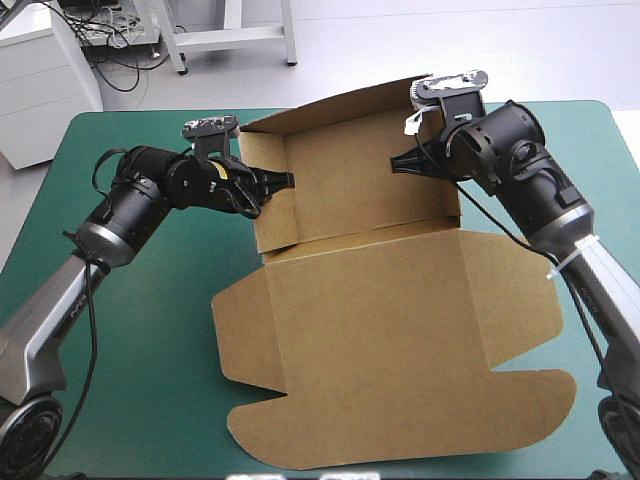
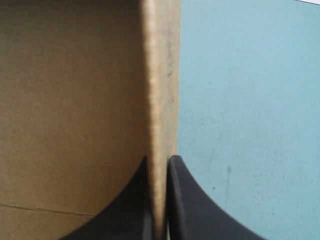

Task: Fold the box

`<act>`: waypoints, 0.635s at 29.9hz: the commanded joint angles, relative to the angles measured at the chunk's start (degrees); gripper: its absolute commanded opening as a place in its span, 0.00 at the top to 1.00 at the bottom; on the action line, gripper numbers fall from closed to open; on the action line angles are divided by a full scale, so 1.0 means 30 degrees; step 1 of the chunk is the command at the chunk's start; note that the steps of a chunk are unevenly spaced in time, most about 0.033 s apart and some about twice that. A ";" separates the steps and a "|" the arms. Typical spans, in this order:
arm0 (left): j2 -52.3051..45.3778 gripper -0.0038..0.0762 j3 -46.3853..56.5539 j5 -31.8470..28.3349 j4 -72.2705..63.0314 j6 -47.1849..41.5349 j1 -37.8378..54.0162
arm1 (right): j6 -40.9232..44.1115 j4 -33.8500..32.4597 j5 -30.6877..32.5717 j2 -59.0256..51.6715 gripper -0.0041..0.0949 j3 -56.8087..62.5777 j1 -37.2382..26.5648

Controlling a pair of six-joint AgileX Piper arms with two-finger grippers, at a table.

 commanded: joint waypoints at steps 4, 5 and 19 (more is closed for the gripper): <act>-0.1011 0.99 -0.0361 -0.1761 -0.1394 0.0564 -0.0098 | 0.0180 0.1093 -0.1780 -0.1034 0.97 -0.0528 0.0131; -0.1054 0.99 -0.0361 -0.1817 -0.1394 0.0683 -0.0098 | 0.0180 0.1134 -0.1780 -0.1034 0.97 -0.0528 0.0131; -0.1953 0.99 -0.1497 -0.0511 -0.0964 0.2589 -0.0098 | -0.0112 0.1394 -0.0970 -0.1187 0.97 -0.0528 0.0097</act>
